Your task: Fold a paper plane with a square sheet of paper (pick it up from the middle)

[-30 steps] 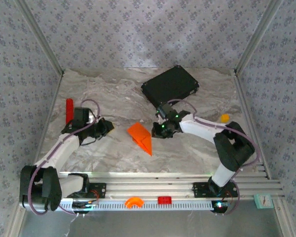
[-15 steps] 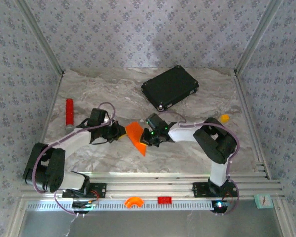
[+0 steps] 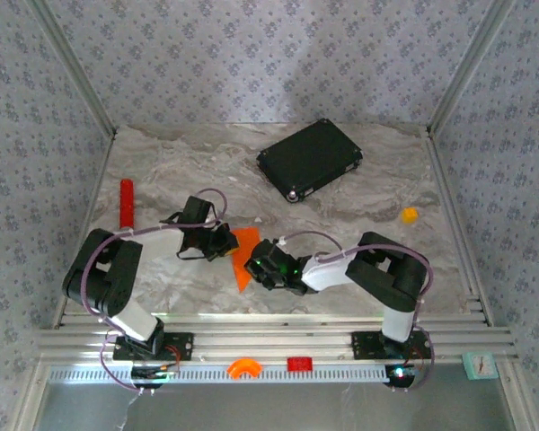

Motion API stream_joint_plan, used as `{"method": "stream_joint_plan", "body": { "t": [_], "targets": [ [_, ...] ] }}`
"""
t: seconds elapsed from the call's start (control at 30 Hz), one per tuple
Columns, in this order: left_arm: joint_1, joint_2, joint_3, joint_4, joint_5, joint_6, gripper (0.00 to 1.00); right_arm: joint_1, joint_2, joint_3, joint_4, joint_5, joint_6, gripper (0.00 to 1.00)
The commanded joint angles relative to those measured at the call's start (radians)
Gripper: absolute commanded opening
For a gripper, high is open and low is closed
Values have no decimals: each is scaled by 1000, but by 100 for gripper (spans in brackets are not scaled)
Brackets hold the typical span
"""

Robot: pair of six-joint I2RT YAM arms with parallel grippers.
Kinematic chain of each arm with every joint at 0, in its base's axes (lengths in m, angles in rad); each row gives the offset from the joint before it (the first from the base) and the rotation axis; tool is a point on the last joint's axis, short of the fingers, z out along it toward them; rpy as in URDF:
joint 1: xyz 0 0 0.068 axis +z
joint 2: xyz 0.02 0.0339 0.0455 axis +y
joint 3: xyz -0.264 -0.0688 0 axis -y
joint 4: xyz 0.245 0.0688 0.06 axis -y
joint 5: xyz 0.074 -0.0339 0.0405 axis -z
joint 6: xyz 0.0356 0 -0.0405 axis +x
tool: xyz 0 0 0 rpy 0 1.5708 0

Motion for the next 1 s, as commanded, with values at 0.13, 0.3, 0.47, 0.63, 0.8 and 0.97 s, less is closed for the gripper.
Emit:
{"method": "stream_joint_plan", "body": {
  "t": [0.13, 0.3, 0.47, 0.63, 0.8, 0.97],
  "targets": [
    [-4, 72, -10, -8, -20, 100, 0, -61, -69, 11, -68, -128, -260, 23],
    [-4, 89, -17, -6, 45, 185, 0, -182, -95, 107, -366, -276, -496, 39],
    [18, 102, -11, -9, 113, 258, 0, -279, -93, 103, -420, -371, -595, 44],
    [33, 126, 5, -11, 170, 297, 0, -344, -85, 116, -440, -431, -658, 47],
    [37, 142, 16, -16, 187, 313, 0, -355, -49, 151, -434, -498, -668, 47],
    [36, 161, 18, -2, 205, 304, 0, -342, -8, 157, -378, -534, -628, 44]
  ]
}}
